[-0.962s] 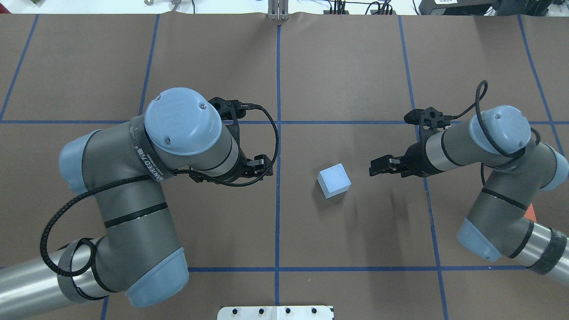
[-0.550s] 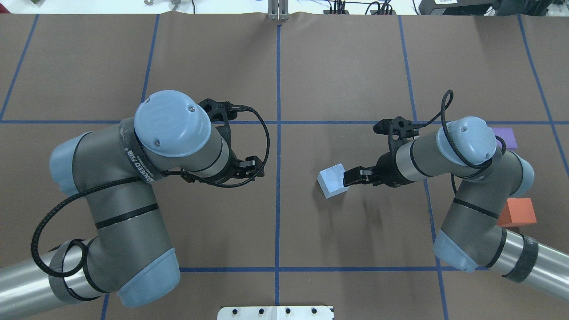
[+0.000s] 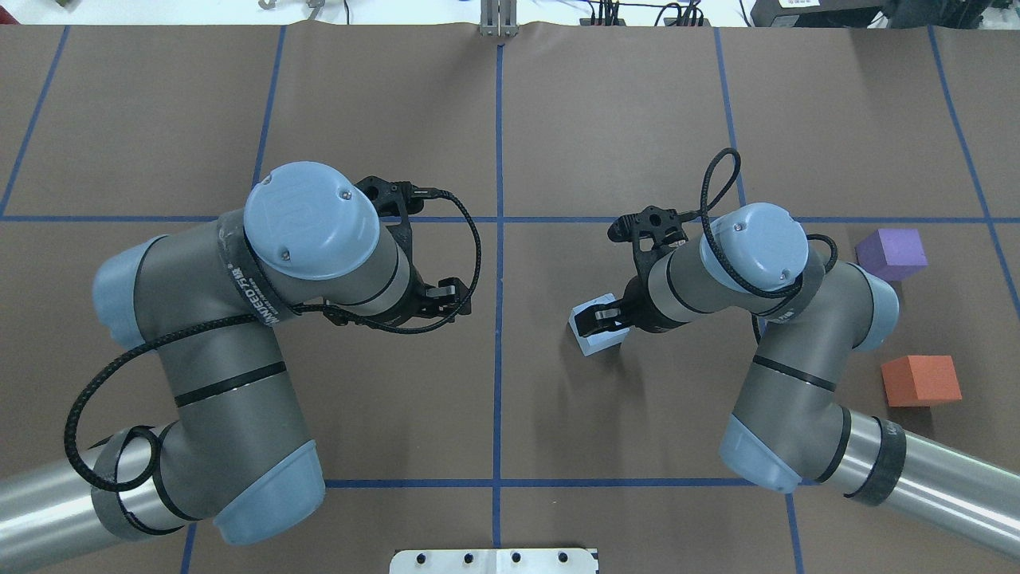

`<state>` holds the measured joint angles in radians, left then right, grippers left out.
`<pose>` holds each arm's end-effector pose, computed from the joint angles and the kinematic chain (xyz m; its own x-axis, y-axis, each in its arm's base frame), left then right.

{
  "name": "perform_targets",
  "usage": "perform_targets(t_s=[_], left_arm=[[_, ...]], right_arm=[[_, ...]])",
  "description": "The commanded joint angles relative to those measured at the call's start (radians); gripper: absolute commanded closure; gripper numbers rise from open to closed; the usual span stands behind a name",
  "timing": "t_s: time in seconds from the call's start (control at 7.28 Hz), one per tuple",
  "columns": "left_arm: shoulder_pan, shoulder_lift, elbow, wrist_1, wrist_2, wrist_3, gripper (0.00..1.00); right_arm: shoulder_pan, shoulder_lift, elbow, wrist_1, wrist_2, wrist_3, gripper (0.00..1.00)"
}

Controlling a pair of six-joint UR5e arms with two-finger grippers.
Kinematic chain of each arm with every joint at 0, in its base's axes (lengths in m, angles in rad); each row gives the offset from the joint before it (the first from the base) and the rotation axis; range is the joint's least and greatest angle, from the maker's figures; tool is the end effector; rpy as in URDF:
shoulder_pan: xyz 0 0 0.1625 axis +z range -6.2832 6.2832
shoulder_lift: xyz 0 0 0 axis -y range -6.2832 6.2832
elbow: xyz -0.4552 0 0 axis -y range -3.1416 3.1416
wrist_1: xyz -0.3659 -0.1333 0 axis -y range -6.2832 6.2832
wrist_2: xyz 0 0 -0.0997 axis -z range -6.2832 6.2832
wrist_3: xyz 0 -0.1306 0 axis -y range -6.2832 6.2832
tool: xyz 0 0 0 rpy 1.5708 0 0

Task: Place blue block between orange and purple blocks
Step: 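Grasp the light blue cube with the right gripper while the left gripper holds back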

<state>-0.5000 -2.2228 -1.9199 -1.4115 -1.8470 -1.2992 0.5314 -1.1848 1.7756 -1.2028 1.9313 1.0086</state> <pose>0.5093 -0.3895 0.2255 0.6390 -0.0550 -0.7672 0.1156 0.9930 0.0251 -0.5011 -0.3957 0.3690 0.5391 -0.2617 0.8005 0.0734 0.9615 0.2648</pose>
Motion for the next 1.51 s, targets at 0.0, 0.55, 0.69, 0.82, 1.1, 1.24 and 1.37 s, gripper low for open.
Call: perform_targets(t_s=[0.0, 0.55, 0.69, 0.82, 1.1, 1.24, 1.37], left_arm=[[0.000, 0.000, 0.009, -0.001, 0.000, -0.002, 0.00], [0.000, 0.000, 0.009, -0.001, 0.000, -0.005, 0.00], [0.000, 0.000, 0.009, -0.001, 0.000, -0.005, 0.00], [0.000, 0.000, 0.010, -0.001, 0.000, -0.006, 0.00], [0.001, 0.000, 0.015, -0.001, -0.001, -0.008, 0.00], [0.004, 0.000, 0.018, -0.001, -0.001, -0.009, 0.00], [0.005, 0.000, 0.018, -0.001, -0.001, -0.009, 0.00]], right_arm=[[-0.031, 0.007, -0.001, -0.024, -0.061, -0.030, 0.14], [-0.057, 0.033, -0.034, -0.026, -0.115, -0.113, 0.13], [-0.057, 0.037, -0.050, -0.026, -0.115, -0.140, 0.13], [-0.057, 0.040, -0.065, -0.024, -0.118, -0.160, 0.14], [-0.057, 0.056, -0.099, -0.023, -0.140, -0.203, 0.17], [-0.057, 0.057, -0.105, -0.020, -0.141, -0.208, 0.47], [-0.056, 0.057, -0.098, -0.018, -0.135, -0.208, 0.99]])
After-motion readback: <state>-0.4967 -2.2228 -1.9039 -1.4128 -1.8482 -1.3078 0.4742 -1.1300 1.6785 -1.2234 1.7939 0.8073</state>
